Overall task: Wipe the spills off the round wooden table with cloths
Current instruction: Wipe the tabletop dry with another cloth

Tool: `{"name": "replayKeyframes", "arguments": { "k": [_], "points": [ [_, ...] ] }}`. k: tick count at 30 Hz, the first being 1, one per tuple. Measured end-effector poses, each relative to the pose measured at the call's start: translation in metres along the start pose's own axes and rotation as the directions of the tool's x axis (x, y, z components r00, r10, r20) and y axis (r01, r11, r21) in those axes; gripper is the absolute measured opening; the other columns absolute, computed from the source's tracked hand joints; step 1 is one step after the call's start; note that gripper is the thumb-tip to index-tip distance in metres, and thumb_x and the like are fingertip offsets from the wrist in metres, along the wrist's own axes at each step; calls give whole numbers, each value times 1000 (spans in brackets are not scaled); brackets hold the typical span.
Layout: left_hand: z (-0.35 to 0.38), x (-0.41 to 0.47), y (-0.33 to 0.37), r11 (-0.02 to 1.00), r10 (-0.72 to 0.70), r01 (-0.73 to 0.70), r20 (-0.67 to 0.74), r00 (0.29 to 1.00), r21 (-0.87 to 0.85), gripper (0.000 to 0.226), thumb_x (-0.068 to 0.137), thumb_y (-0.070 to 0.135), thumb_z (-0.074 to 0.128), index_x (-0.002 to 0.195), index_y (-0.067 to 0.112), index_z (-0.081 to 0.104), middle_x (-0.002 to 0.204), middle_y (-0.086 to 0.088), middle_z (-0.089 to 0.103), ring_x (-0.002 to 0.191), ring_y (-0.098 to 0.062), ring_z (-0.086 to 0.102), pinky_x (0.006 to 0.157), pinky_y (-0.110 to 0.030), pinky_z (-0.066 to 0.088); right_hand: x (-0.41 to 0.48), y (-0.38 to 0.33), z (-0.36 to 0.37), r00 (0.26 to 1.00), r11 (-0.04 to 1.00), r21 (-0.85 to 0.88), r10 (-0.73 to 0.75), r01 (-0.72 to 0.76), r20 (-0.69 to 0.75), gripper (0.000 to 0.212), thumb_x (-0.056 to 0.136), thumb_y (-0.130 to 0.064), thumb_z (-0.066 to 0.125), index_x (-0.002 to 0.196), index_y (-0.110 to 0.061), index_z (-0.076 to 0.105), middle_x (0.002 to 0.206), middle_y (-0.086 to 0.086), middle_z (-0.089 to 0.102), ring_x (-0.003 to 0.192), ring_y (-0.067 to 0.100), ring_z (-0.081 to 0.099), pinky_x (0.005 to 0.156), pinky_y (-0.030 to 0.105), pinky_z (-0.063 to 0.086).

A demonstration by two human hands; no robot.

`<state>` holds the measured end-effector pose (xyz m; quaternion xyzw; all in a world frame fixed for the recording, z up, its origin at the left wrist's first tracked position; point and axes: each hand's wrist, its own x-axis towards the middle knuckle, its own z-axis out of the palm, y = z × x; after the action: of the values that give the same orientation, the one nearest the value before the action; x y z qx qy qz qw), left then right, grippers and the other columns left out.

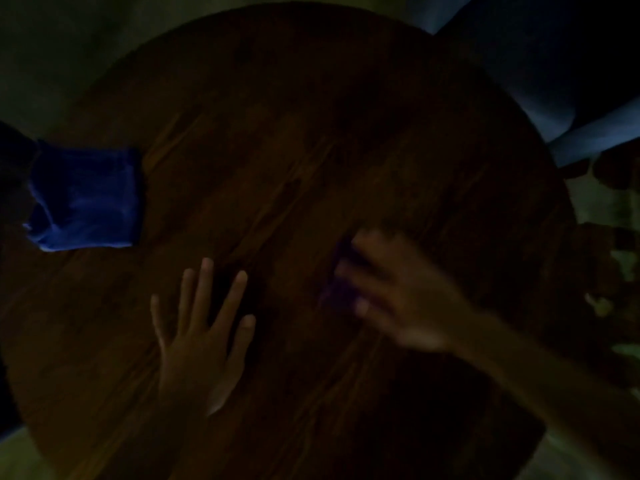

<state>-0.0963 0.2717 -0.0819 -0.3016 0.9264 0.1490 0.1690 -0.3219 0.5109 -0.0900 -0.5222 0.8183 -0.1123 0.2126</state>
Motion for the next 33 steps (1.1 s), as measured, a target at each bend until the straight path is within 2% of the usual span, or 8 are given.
{"name": "replayKeyframes", "arguments": {
  "k": [5,9,11,13,18,22,27,33],
  "points": [
    [30,-1,17,988,-12,10,10,1000,153,68,98,79,-2,158,59,-25,173,6,-35,162,-17,-23,122,-49,-33,30,85,-37,670,730,129,671,-671,-317,65,103,-56,23,158,-22,33,168,18,14,155,38,14,125,57,15],
    [28,-2,15,991,-22,22,1,1000,131,67,94,81,-7,153,62,-31,173,6,-34,162,-21,-27,125,-54,-29,-61,-47,62,990,957,-288,-78,42,-115,53,102,-49,41,150,-29,44,165,15,28,154,38,22,125,62,10],
    [27,-3,19,991,-12,11,9,1000,133,67,94,81,-6,153,62,-31,172,8,-37,161,-21,-29,127,-59,-22,-127,-93,95,883,773,-429,-428,468,193,48,103,-52,36,149,-37,43,165,2,33,153,25,28,126,59,-7],
    [27,-2,18,992,-33,32,7,999,125,67,93,82,-7,153,62,-31,169,11,-42,161,-21,-31,128,-61,-19,-153,-78,87,812,770,-306,-435,559,388,48,107,-55,20,148,-44,44,161,-17,37,149,4,31,127,54,-9],
    [26,-6,19,991,-36,35,6,999,126,71,95,80,-4,160,54,-17,174,6,-32,162,-22,-28,128,-63,-17,-140,70,20,995,990,-110,81,-87,-60,55,106,-53,31,152,-26,45,164,15,30,153,35,27,121,59,26],
    [19,-4,18,996,-2,-3,46,999,92,73,96,77,2,162,50,-12,174,6,-30,159,-21,-29,125,-64,-18,-117,98,-1,587,636,170,765,-752,-267,63,103,-57,28,156,-23,35,170,13,12,156,33,12,127,53,15],
    [2,-14,-5,998,60,-61,49,997,13,71,97,75,1,164,51,-7,173,8,-26,160,-18,-24,129,-56,-13,-74,9,20,415,476,262,873,-840,-256,60,106,-53,26,161,-31,18,171,12,2,158,31,2,129,48,5],
    [-2,-62,-101,992,-118,120,52,992,-47,80,90,84,-8,163,53,-9,174,5,-27,161,-22,-22,129,-59,-11,8,-125,50,689,707,117,706,-697,-161,62,104,-58,21,161,-36,11,171,12,-2,158,33,-1,126,48,2]
  ]
}}
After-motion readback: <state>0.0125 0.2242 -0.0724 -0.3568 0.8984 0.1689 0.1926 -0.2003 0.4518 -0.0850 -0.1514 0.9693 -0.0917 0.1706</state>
